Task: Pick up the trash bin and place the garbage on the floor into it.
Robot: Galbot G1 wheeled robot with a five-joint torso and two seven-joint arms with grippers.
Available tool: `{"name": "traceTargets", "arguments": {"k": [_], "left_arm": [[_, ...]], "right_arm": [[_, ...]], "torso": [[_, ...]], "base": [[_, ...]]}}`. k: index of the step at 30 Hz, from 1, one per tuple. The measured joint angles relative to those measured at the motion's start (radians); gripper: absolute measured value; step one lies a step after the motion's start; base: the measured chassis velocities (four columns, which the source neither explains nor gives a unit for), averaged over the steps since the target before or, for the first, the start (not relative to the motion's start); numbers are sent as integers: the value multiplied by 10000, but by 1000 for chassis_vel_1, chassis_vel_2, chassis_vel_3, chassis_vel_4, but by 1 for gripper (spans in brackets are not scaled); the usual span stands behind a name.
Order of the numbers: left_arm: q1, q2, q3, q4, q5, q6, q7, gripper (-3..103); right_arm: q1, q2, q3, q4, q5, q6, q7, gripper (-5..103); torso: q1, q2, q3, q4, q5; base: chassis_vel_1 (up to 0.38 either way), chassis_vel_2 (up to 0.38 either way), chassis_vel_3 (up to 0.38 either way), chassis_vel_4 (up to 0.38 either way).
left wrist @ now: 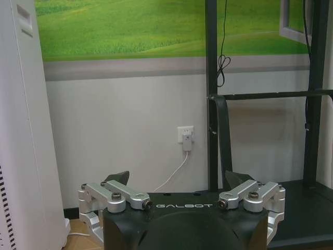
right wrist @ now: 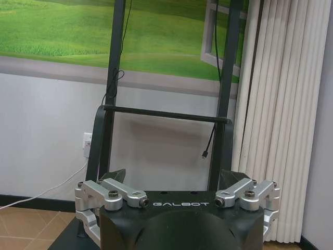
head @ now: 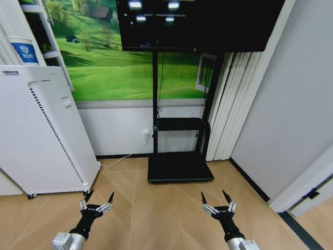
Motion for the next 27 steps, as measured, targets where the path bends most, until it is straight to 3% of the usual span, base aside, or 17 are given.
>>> {"name": "traceTargets", "arguments": {"k": [27], "left_arm": [[0, 0, 0, 0, 0, 0, 0, 100]], "right_arm": [[0, 0, 0, 0, 0, 0, 0, 100]], "torso": [[-23, -54, -37, 0, 0]], "base": [[-15, -18, -11, -12]]}}
